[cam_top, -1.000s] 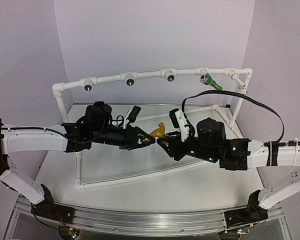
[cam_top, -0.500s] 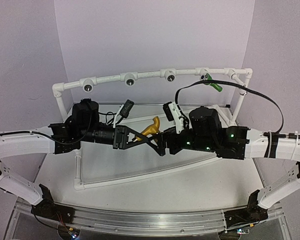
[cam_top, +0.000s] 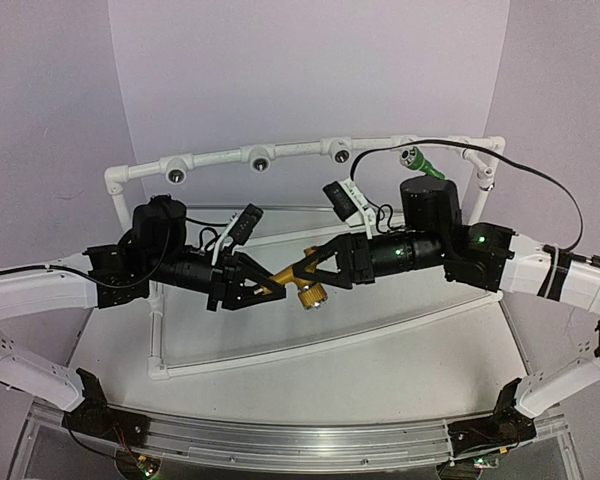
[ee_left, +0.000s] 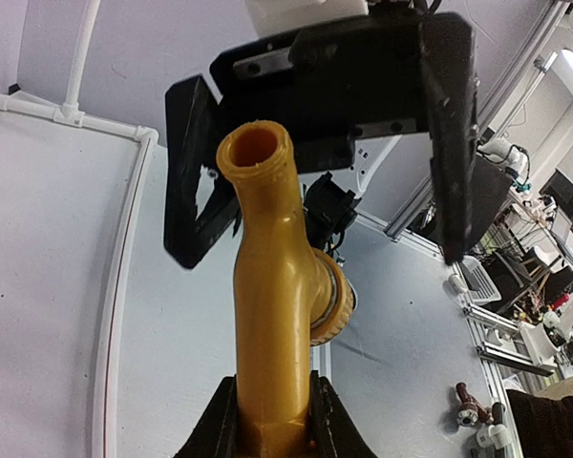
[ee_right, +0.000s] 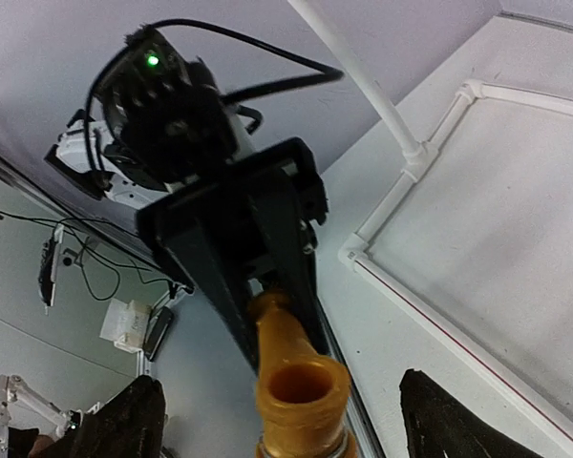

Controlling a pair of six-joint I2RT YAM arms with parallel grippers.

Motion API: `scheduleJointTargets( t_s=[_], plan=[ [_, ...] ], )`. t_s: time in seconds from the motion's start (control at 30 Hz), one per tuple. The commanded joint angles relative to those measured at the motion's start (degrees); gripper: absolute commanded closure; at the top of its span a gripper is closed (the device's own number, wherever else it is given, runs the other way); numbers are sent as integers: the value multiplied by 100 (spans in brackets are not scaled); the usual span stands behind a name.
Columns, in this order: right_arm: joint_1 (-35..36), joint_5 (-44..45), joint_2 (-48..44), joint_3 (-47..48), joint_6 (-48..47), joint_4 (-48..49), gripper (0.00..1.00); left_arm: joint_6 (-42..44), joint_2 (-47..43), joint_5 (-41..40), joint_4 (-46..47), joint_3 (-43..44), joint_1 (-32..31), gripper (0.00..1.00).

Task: Install the water faucets
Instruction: Pass from the left arm to the right

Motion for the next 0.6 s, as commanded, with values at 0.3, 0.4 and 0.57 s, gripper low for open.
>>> scheduleJointTargets(
  t_s=[0.3, 0.4, 0.57],
  plan=[
    [-36, -740, 639, 646, 61, 232, 35, 258, -216, 240, -261, 219, 90, 100],
    [-35, -857, 744, 710, 118, 370, 53, 277, -213, 182, -324, 230, 96, 100],
    [-36, -1035, 879, 693, 110, 374, 46, 299, -263, 34, -407, 244, 107, 100]
  ],
)
